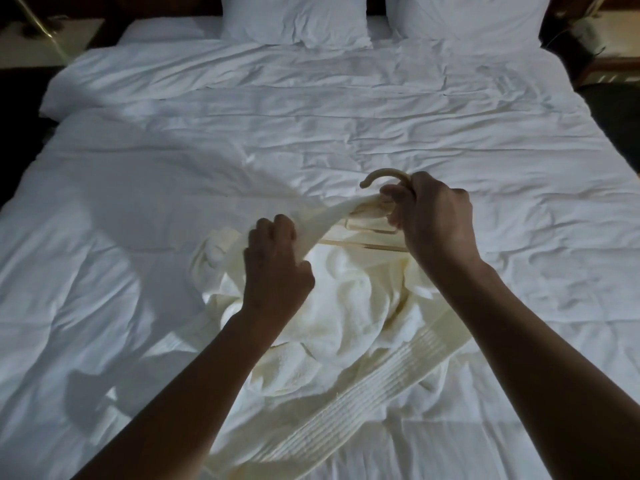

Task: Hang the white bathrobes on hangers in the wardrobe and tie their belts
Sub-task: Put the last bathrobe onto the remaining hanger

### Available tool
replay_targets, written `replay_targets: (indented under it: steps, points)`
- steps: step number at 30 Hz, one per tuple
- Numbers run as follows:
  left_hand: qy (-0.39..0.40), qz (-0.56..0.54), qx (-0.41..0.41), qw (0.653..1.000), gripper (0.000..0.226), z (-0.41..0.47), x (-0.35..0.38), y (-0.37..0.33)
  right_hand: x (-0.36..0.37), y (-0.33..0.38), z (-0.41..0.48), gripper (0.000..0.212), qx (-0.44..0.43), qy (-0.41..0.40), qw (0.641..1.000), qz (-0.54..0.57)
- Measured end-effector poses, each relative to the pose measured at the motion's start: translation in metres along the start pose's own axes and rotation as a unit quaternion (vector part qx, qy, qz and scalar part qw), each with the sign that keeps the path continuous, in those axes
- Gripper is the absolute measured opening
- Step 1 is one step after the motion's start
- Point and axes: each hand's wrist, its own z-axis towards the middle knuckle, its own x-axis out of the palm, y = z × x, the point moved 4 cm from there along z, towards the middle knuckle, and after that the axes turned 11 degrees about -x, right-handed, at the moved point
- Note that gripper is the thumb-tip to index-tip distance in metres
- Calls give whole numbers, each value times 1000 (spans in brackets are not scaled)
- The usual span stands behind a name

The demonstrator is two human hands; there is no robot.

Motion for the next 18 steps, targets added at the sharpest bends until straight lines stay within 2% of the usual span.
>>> replay_targets:
  steps: [1, 3, 4, 5, 6, 8, 9, 11, 12, 13, 15, 16, 18]
  points:
    - [61, -26, 36, 997, 38, -9, 7, -5, 1, 0, 0, 36, 5, 4, 1000, -19]
    - [220, -84, 102, 967, 26, -32, 18, -17, 6, 0, -4, 35, 7, 8, 1000, -30]
    - [251, -108, 114, 955, 19, -39, 17, -21, 8, 0, -7, 35, 6, 9, 1000, -23]
    - [213, -136, 118, 960, 18, -37, 9, -25, 8, -1, -9, 36, 6, 10, 1000, -11]
    - [132, -158, 113, 972, 20, -29, 0, -27, 8, -3, -11, 35, 11, 15, 1000, 2]
    - [-20, -133, 87, 987, 30, -7, -15, -23, 7, -5, -14, 34, 26, 29, 999, 29]
    - [-36, -94, 78, 992, 38, 6, -20, -22, 6, -5, -15, 33, 36, 37, 998, 47]
    - [19, -6, 103, 995, 41, 25, -15, -20, 2, -3, -17, 33, 51, 34, 993, 99]
    - [61, 11, 114, 992, 29, 29, -8, -17, 0, -2, -19, 33, 58, 27, 991, 122]
    - [107, -3, 108, 988, 18, 28, -4, -17, -4, -1, -20, 32, 62, 15, 988, 144]
    - [156, -64, 65, 984, 21, 25, 3, -10, -3, -6, -24, 26, 53, -5, 986, 157]
    - [151, -86, 45, 984, 25, 26, 1, -7, -2, -13, -27, 30, 43, -8, 990, 132]
    - [131, -113, 20, 985, 34, 25, -5, -3, 6, -35, -35, 53, 36, 27, 999, 23]
